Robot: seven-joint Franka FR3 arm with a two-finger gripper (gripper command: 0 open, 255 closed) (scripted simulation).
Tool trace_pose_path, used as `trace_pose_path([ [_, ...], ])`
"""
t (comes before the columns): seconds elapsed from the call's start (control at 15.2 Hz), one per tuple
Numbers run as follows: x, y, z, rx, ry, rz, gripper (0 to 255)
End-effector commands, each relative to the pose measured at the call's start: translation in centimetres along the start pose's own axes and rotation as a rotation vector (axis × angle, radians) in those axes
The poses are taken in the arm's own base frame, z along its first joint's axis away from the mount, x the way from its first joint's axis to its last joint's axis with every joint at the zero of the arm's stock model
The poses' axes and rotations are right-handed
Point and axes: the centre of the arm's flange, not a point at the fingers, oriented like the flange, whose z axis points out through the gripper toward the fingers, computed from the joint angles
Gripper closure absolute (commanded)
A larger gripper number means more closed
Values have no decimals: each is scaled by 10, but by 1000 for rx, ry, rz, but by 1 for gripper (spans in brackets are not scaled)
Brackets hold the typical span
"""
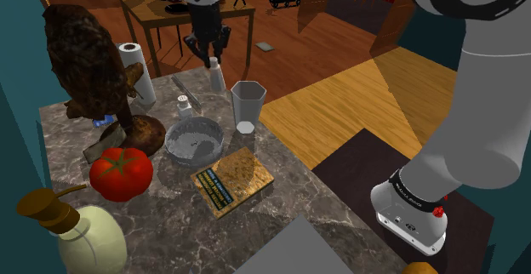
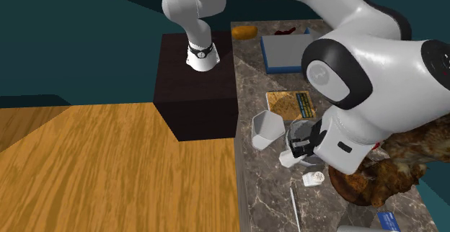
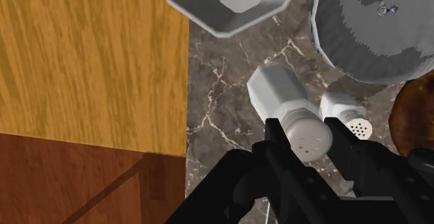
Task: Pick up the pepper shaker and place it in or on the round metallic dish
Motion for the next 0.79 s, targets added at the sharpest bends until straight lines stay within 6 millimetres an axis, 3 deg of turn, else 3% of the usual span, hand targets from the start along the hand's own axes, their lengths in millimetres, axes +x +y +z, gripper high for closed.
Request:
trace_pose_path([
  [0.0,-14,-24,-4,0,0,1,255],
  [0.59,-77,-123,-34,0,0,1,255],
  [0.73,-77,-124,-23,0,0,1,255],
])
